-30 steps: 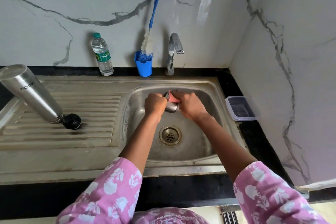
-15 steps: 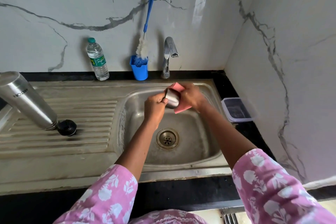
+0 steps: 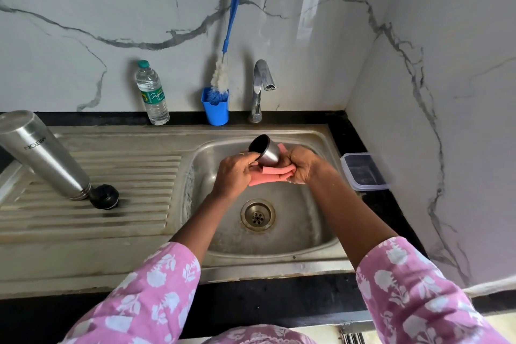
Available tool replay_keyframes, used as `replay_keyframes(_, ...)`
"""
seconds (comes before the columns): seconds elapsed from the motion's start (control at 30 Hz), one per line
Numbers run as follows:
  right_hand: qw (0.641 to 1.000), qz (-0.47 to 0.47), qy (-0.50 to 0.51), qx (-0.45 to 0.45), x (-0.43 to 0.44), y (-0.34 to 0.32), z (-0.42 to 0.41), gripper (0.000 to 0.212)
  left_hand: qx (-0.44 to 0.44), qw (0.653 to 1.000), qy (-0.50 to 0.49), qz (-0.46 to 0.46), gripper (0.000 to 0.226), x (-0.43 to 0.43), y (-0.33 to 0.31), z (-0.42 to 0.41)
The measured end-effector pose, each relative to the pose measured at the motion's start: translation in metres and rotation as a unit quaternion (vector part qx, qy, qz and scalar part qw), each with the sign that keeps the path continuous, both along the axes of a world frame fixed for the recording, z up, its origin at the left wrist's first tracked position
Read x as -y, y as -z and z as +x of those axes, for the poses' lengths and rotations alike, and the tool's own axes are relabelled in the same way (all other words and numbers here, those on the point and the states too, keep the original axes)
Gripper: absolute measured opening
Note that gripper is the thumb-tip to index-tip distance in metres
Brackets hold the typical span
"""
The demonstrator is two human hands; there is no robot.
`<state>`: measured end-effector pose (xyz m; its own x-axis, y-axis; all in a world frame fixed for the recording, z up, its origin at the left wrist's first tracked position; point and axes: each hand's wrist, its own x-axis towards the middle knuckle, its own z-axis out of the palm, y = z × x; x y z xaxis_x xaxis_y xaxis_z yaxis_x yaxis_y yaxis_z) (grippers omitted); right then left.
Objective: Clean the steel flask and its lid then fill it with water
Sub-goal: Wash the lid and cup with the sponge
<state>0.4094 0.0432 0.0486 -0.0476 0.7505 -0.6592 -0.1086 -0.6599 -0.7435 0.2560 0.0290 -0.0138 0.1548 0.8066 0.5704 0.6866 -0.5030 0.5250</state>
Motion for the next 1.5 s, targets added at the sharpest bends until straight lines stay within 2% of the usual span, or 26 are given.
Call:
replay_keyframes(0.1,0.999,0.0,0.001,0.038,0.001,-0.002,0.003,0.041,-0.068,0.997,-0.015,0.025,0.045,0.001,-0.002,-0.005)
replay_keyframes(0.2,0.999,0.012,0.013,0.033,0.006,-0.01,0.003,0.031,-0.092,0.995,-0.015,0.041,0.048,0.001,-0.004,-0.005)
replay_keyframes(0.33,0.998,0.053,0.011,0.043,0.008,-0.003,0.005,0.033,-0.091,0.995,-0.042,0.008,0.05,0.0,0.0,-0.006)
replay_keyframes(0.47,0.993,0.094,0.013,0.07,0.011,-0.003,0.017,0.023,-0.105,0.99,-0.082,-0.056,0.038,0.003,0.009,-0.011)
replay_keyframes(0.53,0.974,0.176,0.032,0.137,0.008,-0.002,0.02,0.029,-0.101,0.983,-0.115,-0.103,0.03,0.008,0.008,-0.01)
replay_keyframes(0.57,0.947,0.238,0.017,0.213,0.007,-0.002,0.019,0.032,-0.096,0.979,-0.126,-0.125,0.031,0.01,0.007,-0.007)
replay_keyframes(0.63,0.85,0.331,-0.063,0.404,0.007,-0.006,0.011,0.037,-0.075,0.979,-0.131,-0.138,0.034,0.01,0.003,0.0)
replay_keyframes(0.67,0.806,0.342,-0.12,0.469,0.01,-0.005,0.004,0.04,-0.062,0.979,-0.126,-0.146,0.03,0.009,-0.001,0.006)
replay_keyframes(0.77,0.697,0.335,-0.262,0.578,0.022,0.0,-0.015,0.044,-0.011,0.975,-0.112,-0.19,0.017,0.002,-0.009,0.017)
replay_keyframes(0.87,0.609,0.377,-0.29,0.634,0.027,0.01,-0.02,0.047,0.081,0.956,-0.137,-0.248,0.021,-0.006,-0.009,0.014)
replay_keyframes(0.93,0.556,0.459,-0.285,0.631,0.031,0.015,-0.022,0.045,0.165,0.933,-0.158,-0.278,0.024,-0.007,-0.008,0.011)
replay_keyframes(1.03,0.538,0.525,-0.275,0.599,0.034,0.028,-0.02,0.047,0.242,0.912,-0.154,-0.293,0.023,-0.002,-0.01,0.01)
replay_keyframes(1.1,0.576,0.536,-0.239,0.57,0.037,0.028,-0.018,0.045,0.233,0.919,-0.13,-0.291,0.025,-0.001,-0.01,0.01)
replay_keyframes(1.17,0.631,0.494,-0.213,0.559,0.031,0.022,-0.018,0.048,0.199,0.935,-0.111,-0.272,0.023,0.001,-0.009,0.007)
replay_keyframes(1.2,0.662,0.456,-0.203,0.559,0.027,0.019,-0.017,0.049,0.188,0.941,-0.098,-0.262,0.021,0.002,-0.008,0.005)
replay_keyframes(1.27,0.752,0.373,-0.183,0.512,0.015,0.012,-0.017,0.049,0.195,0.947,-0.071,-0.244,0.019,0.003,-0.005,0.005)
replay_keyframes(1.33,0.867,0.307,-0.14,0.366,0.007,0.0,-0.013,0.041,0.227,0.944,-0.057,-0.233,0.022,0.007,-0.006,0.008)
replay_keyframes(1.37,0.911,0.279,-0.12,0.278,0.006,-0.005,-0.01,0.037,0.247,0.94,-0.055,-0.229,0.024,0.008,-0.006,0.009)
replay_keyframes(1.43,0.956,0.239,-0.086,0.146,0.005,-0.008,-0.003,0.043,0.277,0.934,-0.058,-0.22,0.026,0.007,-0.004,0.008)
replay_keyframes(1.5,0.976,0.189,-0.07,0.078,0.006,0.0,0.002,0.044,0.287,0.932,-0.074,-0.21,0.024,0.006,-0.004,0.006)
